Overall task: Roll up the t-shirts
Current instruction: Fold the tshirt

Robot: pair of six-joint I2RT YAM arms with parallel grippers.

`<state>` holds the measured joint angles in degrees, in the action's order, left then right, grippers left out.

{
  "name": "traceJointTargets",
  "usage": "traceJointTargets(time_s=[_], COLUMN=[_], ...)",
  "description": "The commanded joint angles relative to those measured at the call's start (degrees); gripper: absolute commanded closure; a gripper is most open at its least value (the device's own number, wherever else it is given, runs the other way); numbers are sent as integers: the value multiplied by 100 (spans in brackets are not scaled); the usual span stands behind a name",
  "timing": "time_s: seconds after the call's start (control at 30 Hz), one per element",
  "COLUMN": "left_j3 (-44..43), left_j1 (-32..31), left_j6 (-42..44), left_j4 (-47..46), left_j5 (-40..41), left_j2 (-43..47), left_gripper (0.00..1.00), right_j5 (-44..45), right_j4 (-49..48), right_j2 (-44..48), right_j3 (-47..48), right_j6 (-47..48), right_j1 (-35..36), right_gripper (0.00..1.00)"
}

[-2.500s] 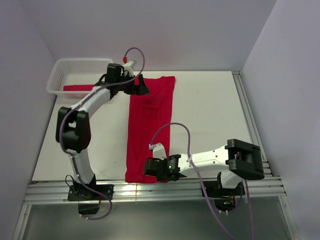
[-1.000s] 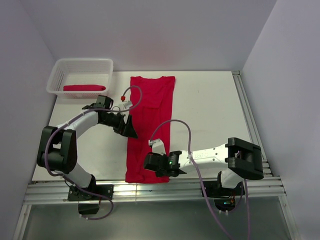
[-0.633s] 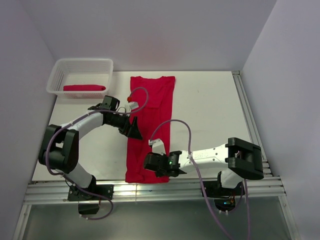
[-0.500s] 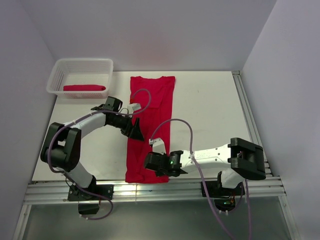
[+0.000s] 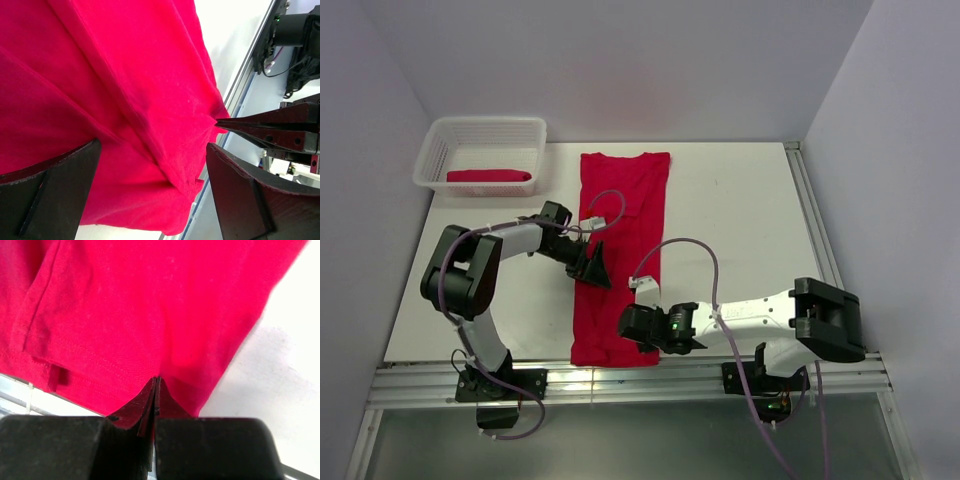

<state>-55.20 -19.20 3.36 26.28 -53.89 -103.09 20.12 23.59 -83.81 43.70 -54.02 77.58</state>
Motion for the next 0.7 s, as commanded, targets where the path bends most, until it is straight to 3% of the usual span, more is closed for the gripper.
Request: traceJointTargets(time_s=[0.0,0.4,0.5,0.6,0.67], left_j3=[-70,-96,-96,-79,-87], left_j1=[-31,-31,-31,-22,-31], left_j6=[42,-10,-2,-2,7], left_j4=[-71,-88,-97,-97,-88], left_j5=[432,652,643,652,634], left_j2=[-325,-440,-431,-396,-405], left_gripper=[5,4,4,3,3], right_j5=[142,28,-183,-368,-386], right_j4=[-74,146,-30,-232,-303], right_j2=[374,699,551,340,278], right_j3=[-134,-248,-266,-239,-239], right_j6=[-135,-109,-39,-3,-21], right_j1=[-33,-68,-103,-112,-68], right_gripper=[100,100,92,74,73])
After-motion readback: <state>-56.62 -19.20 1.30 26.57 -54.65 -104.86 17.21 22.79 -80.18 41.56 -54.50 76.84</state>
